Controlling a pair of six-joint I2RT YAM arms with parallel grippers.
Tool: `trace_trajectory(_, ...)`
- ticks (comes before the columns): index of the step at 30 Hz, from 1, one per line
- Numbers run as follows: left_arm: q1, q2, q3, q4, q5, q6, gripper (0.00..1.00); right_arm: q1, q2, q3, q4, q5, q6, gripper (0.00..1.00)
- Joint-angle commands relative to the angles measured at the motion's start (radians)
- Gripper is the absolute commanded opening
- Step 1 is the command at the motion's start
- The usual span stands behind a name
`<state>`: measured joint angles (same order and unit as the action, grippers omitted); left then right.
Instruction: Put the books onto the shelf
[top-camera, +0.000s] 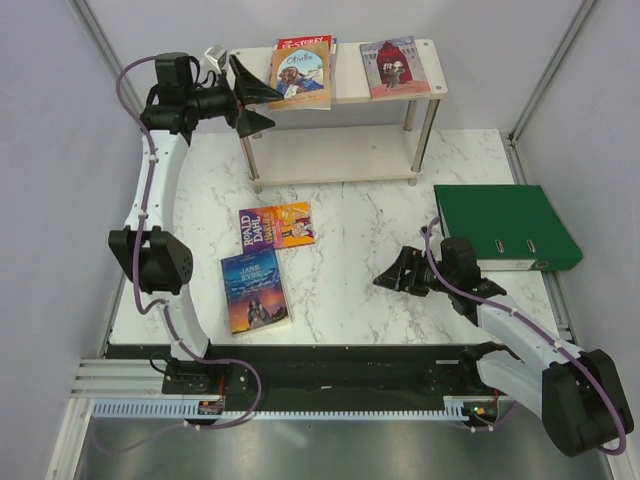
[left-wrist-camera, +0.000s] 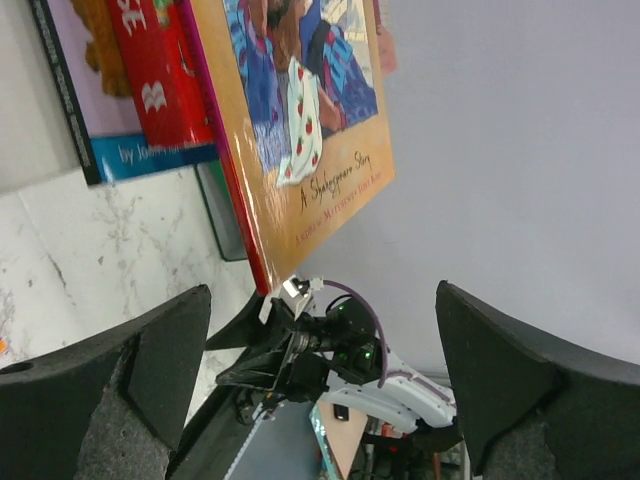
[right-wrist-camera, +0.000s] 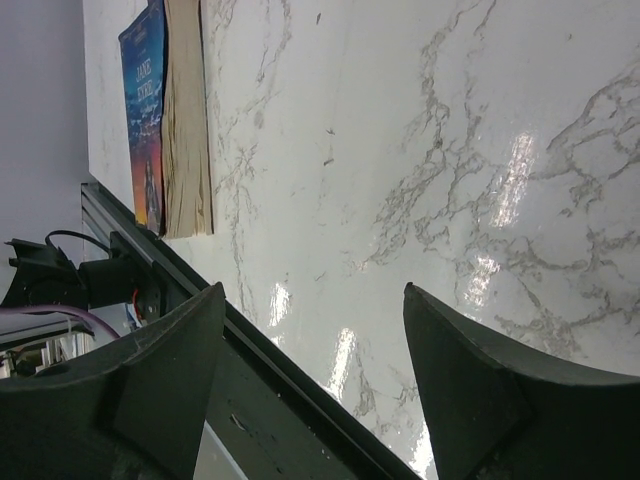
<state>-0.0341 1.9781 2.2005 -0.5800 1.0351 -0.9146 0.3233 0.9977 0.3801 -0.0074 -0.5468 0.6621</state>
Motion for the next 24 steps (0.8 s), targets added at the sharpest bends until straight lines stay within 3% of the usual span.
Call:
trace_trajectory(1,0.007,-0.149,-0.034,-0.127,-0.113,0.219,0.98,0.003,-0.011,-0.014,0.029,0.010,0.002,0.80)
trace_trajectory(2,0.005,-0.166,-0.047,-0.138,-0.128,0.241,0.95,0.003,-0.013,-0.014,0.029,0.008,0.002,0.79)
trace_trajectory(4,0.002,-0.224,-0.103,-0.152,-0.162,0.310,0.70,0.003,-0.010,-0.014,0.032,0.010,0.001,0.79)
trace_trajectory(8,-0.050,-0.288,-0.131,-0.240,-0.335,0.485,0.42,0.003,0.005,-0.012,0.037,0.008,-0.001,0.80)
trace_trajectory(11,-0.099,-0.298,-0.124,-0.308,-0.496,0.600,0.37,0.003,0.013,-0.010,0.040,0.005,-0.001,0.79)
trace_trajectory(12,-0.111,-0.297,-0.120,-0.323,-0.539,0.635,0.30,0.002,0.015,-0.010,0.041,0.005,-0.001,0.80)
trace_trajectory(17,-0.190,-0.239,-0.067,-0.392,-0.781,0.701,0.23,0.003,0.021,-0.010,0.044,0.005,-0.001,0.79)
trace_trajectory(21,-0.205,-0.199,0.005,-0.394,-0.845,0.688,0.06,0.003,0.027,-0.012,0.046,0.007,-0.001,0.79)
trace_trajectory(24,-0.217,-0.165,0.073,-0.399,-0.897,0.686,0.02,0.003,0.028,-0.014,0.046,0.008,-0.001,0.80)
